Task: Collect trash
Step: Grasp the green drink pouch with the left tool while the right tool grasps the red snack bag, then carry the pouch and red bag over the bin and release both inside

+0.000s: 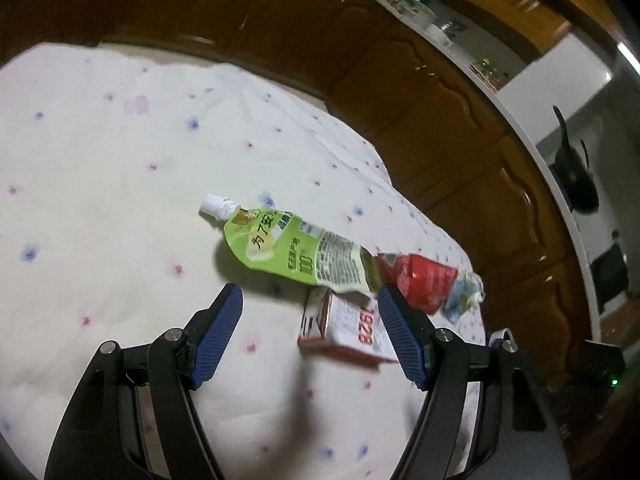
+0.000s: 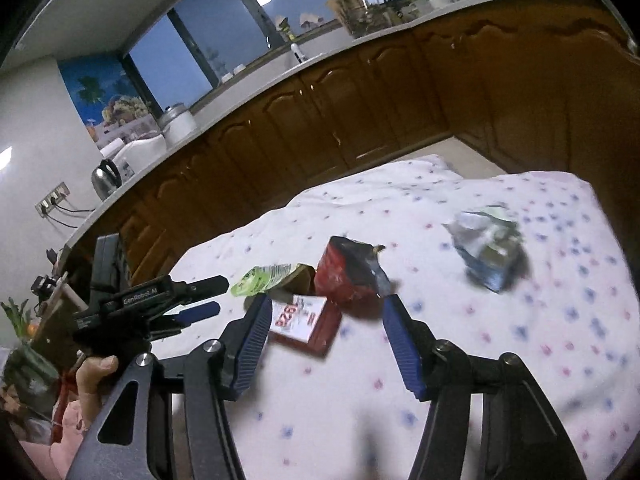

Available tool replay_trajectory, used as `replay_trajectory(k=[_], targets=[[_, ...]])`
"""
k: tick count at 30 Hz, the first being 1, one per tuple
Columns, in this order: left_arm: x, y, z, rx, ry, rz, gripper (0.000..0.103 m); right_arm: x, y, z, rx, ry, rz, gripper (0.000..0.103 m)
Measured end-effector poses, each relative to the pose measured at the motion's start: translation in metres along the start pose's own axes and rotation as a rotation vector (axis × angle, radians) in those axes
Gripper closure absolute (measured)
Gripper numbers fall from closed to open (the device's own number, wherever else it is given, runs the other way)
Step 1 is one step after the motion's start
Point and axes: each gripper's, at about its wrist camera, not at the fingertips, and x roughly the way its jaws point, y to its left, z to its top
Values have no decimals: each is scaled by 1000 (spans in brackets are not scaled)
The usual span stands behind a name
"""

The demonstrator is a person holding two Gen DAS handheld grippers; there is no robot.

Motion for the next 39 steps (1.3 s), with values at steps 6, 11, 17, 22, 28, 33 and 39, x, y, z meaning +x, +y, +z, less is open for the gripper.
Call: replay_trajectory(k=[6,11,17,22,28,33,39], targets=[[25,8,13,-56,15,15,33,43,-4,10,-12,42,-25,48],[43,15,16,-111,26,16,56,66,-10,10,-13,78,-49,96],[43,6,12,-69,7,-26,90,44,-11,0,-17,59,-23,101],[22,-22,6,13,-38,-78,99,8,-12,-8,-19,18,-18,101],[-13,-71,-5,148,-91,-140,102,-41,-21,-13,15,-47,-8,101],[-26,-116,-31,286,-82,-187,102,-81,-28,-22,27,-91,-32,101],[-18,-159,-69,411,-17,-224,102,-124,-48,-36,49,-128,-90,101]])
